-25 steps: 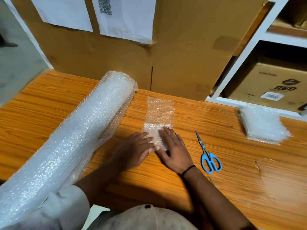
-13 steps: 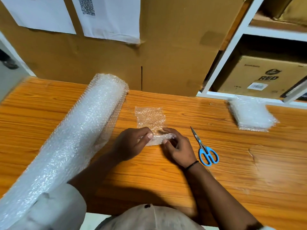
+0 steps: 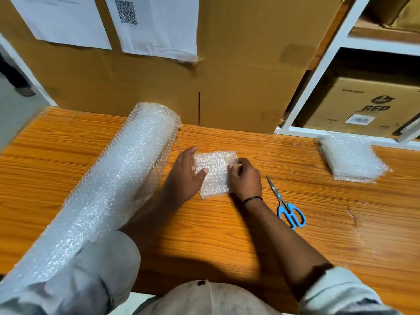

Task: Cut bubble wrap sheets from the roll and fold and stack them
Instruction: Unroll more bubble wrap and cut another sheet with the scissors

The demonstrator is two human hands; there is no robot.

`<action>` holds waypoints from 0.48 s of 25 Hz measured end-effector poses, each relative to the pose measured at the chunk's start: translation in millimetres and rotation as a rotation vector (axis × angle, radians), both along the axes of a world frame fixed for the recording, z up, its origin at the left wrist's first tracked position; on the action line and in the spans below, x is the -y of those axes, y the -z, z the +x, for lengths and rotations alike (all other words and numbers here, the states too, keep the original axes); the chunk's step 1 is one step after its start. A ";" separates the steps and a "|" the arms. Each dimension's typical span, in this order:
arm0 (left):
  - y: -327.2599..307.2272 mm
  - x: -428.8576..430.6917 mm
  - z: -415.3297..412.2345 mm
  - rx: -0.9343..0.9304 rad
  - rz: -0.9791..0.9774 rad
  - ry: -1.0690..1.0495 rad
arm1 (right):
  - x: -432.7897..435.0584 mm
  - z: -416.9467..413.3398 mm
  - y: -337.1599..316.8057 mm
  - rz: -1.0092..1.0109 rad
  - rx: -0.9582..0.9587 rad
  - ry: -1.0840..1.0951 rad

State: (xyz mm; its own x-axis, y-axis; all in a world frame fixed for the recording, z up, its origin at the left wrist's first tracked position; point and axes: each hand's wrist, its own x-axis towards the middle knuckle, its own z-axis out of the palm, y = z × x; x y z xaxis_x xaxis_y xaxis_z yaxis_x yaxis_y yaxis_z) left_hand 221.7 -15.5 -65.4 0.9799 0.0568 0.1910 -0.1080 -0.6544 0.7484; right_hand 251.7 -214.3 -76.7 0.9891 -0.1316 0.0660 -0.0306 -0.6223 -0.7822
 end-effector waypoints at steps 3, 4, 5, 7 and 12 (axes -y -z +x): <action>15.1 4.5 -3.7 0.077 0.313 0.046 | -3.9 -2.5 2.9 -0.251 0.086 0.015; 17.5 8.0 -6.2 0.079 0.381 0.065 | -5.7 -6.0 3.1 -0.355 0.160 -0.003; 19.2 12.1 -8.0 0.061 0.441 0.084 | -7.4 -9.3 3.4 -0.439 0.229 -0.045; 20.5 20.7 -8.9 -0.034 0.567 0.134 | -8.5 -15.3 6.0 -0.543 0.280 -0.187; 33.4 25.4 -2.5 -0.168 0.713 0.221 | -3.1 -22.1 22.8 -0.672 0.042 -0.450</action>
State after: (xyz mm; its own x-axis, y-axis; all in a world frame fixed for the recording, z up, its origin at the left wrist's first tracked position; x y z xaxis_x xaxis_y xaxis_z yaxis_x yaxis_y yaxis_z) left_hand 219.2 -41.0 -98.8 0.9733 -0.2252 -0.0444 -0.2147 -0.9616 0.1711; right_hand 229.6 -211.2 -99.4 0.9329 0.3591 0.0281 0.3556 -0.9055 -0.2318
